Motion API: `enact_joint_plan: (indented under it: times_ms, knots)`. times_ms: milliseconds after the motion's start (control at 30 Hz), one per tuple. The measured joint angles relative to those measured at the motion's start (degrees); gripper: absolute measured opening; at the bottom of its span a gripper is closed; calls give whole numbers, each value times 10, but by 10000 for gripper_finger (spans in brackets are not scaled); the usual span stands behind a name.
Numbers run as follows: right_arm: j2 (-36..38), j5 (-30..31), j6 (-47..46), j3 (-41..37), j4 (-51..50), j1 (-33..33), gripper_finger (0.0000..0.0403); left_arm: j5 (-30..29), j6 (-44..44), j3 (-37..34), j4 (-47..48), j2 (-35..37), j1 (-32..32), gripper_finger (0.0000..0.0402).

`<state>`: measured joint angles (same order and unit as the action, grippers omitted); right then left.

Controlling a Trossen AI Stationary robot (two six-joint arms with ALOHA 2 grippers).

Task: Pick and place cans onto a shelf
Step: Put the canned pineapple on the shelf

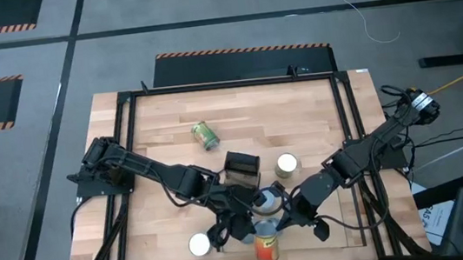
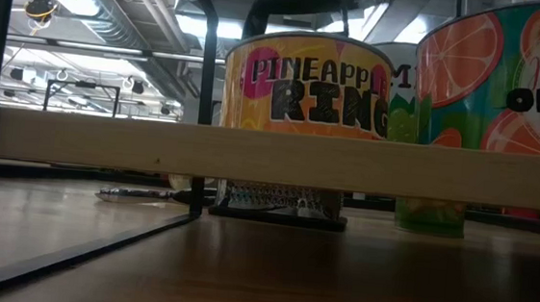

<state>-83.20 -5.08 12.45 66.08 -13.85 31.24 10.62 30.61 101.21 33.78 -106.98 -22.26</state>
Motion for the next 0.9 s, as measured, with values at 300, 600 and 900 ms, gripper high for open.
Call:
enact_joint_plan:
  times_ms: [300, 600, 900]
  knots:
    - [0, -3, 0, 0, -1, 0, 4, 0, 0, 0, 0, 0, 0, 2]
    - [0, -4, -32, 1, -1, 0, 27, 1, 0, 0, -1, 0, 0, 1]
    - [0, -4, -33, 1, 1, 0, 112, -4, 0, 0, -2, 0, 1, 0]
